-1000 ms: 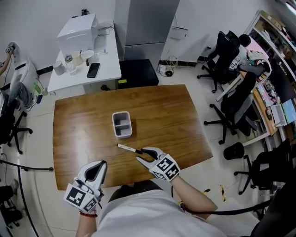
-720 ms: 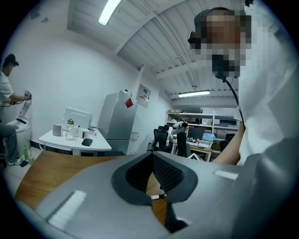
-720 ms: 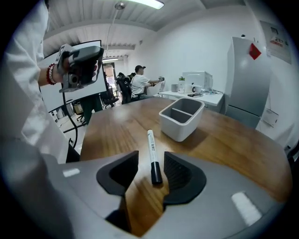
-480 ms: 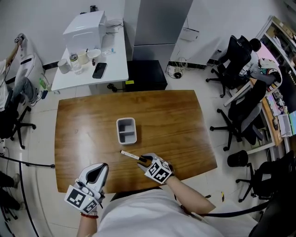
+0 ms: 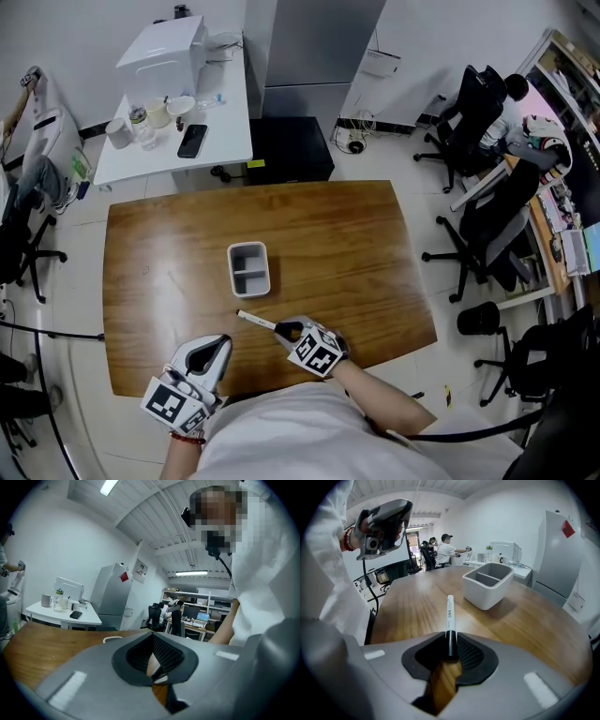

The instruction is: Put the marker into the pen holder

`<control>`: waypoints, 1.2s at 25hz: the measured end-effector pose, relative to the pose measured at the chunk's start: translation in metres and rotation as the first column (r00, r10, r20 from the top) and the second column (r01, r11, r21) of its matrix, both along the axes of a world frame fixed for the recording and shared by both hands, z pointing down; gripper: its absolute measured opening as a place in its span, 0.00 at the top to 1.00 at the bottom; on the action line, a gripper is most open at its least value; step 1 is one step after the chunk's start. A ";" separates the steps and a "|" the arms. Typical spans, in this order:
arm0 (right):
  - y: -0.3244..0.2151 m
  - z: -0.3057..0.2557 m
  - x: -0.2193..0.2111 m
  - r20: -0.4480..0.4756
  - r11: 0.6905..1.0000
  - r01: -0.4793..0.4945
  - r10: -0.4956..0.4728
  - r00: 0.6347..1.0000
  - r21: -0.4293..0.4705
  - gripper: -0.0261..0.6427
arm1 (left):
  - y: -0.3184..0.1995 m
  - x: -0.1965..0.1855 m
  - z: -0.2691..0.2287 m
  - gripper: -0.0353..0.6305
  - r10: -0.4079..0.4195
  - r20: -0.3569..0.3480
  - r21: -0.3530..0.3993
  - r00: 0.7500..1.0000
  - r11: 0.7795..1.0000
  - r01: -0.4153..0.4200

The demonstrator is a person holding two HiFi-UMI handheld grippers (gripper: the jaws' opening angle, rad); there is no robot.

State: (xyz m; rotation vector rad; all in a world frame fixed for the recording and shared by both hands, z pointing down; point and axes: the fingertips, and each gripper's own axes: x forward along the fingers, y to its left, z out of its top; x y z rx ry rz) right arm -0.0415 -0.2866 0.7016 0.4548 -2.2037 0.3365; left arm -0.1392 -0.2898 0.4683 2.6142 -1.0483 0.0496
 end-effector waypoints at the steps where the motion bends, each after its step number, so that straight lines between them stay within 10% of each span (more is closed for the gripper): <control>1: 0.000 0.000 0.000 -0.006 1.000 0.004 -0.004 1.000 0.000 0.86 | -0.001 0.001 0.001 0.95 0.004 0.001 0.000 1.000 1.000 -0.004; 17: -0.026 -0.112 0.006 0.120 0.985 -0.068 0.049 0.992 0.158 0.86 | -0.011 -0.032 0.007 0.95 -0.102 0.001 -0.016 0.995 0.995 0.102; 30: -0.069 -0.102 -0.005 -0.086 0.979 0.007 0.011 0.996 0.205 0.86 | -0.008 -0.041 0.016 0.95 -0.129 -0.011 -0.056 0.992 0.990 0.128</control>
